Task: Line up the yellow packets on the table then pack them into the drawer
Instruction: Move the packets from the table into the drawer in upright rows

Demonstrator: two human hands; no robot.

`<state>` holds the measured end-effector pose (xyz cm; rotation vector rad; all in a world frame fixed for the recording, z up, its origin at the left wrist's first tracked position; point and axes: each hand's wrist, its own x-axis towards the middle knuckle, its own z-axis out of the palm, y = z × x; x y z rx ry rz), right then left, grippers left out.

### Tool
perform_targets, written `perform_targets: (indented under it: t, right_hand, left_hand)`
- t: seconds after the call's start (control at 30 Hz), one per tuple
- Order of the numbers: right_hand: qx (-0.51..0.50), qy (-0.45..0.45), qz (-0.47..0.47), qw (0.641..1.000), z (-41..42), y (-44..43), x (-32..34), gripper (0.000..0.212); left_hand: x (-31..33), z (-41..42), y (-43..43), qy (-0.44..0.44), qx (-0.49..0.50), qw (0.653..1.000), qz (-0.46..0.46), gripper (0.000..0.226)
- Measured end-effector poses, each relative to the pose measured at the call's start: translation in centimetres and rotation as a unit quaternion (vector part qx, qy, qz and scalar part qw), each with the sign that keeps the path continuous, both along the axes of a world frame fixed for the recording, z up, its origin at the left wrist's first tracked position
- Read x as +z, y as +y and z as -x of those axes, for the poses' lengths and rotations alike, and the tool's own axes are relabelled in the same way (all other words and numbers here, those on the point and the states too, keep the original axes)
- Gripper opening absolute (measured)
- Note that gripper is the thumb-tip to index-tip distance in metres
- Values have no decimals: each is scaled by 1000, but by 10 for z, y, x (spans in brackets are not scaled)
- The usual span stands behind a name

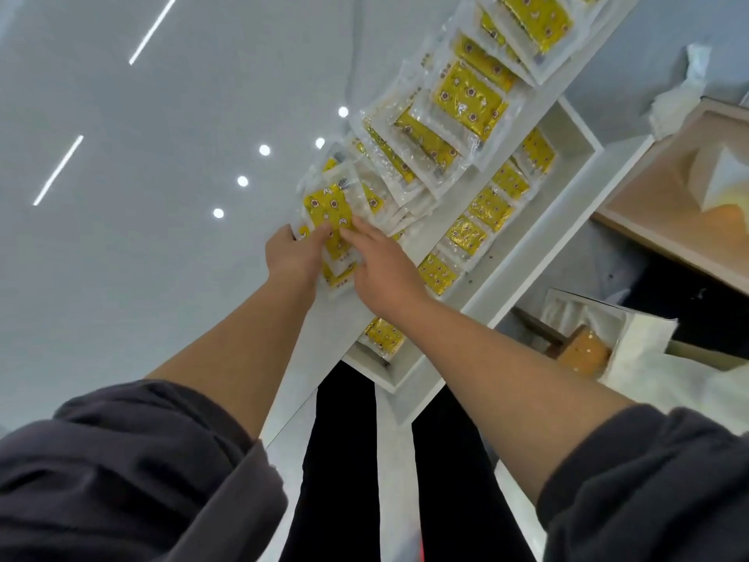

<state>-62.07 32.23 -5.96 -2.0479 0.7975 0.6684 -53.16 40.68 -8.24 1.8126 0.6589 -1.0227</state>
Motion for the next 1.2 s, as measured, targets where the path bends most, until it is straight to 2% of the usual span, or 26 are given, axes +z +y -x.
perform_targets:
  t: [0.13, 0.2, 0.27, 0.37, 0.43, 0.6, 0.7, 0.8, 0.97, 1.03, 1.1, 1.2]
  right_hand:
    - [-32, -38, 62, 997, -14, -13, 3, 33]
    - [0, -62, 131, 989, -24, -20, 1, 29]
    - [65, -65, 192, 977, -34, -23, -5, 35]
    - [147, -25, 235, 961, -43, -17, -16, 53]
    - [173, -4, 230, 958, -41, -7, -20, 61]
    - [176, 26, 131, 975, -23, 26, -15, 74]
    - [153, 5, 179, 972, -25, 22, -12, 65]
    - [137, 19, 231, 963, -31, 4, -14, 65]
    - [193, 61, 193, 960, -16, 21, -16, 73]
    - [174, 55, 158, 970, -11, 37, -12, 71]
    - [119, 11, 138, 983, -12, 44, -8, 62]
    - [20, -35, 189, 981, -19, 40, -7, 50]
  left_hand:
    - [-3, -15, 17, -38, -34, 997, -54, 17]
    - [-3, -24, 31, -41, -26, 996, -71, 23]
    - [-1, -32, 46, -52, -34, 993, -96, 26]
    - [1, -41, 66, -65, -43, 990, -116, 28]
    - [1, -45, 78, -69, -45, 989, -124, 31]
    - [2, -44, 94, -62, -48, 990, -120, 31]
    - [2, -39, 98, -48, -47, 991, -119, 30]
    - [2, -33, 101, -43, -50, 991, -119, 31]
    - [3, -25, 113, -37, -53, 990, -128, 36]
    - [6, -20, 120, -36, -52, 989, -132, 34]
    - [8, -17, 127, -35, -58, 989, -134, 32]
    - [9, -13, 134, -36, -63, 988, -140, 30]
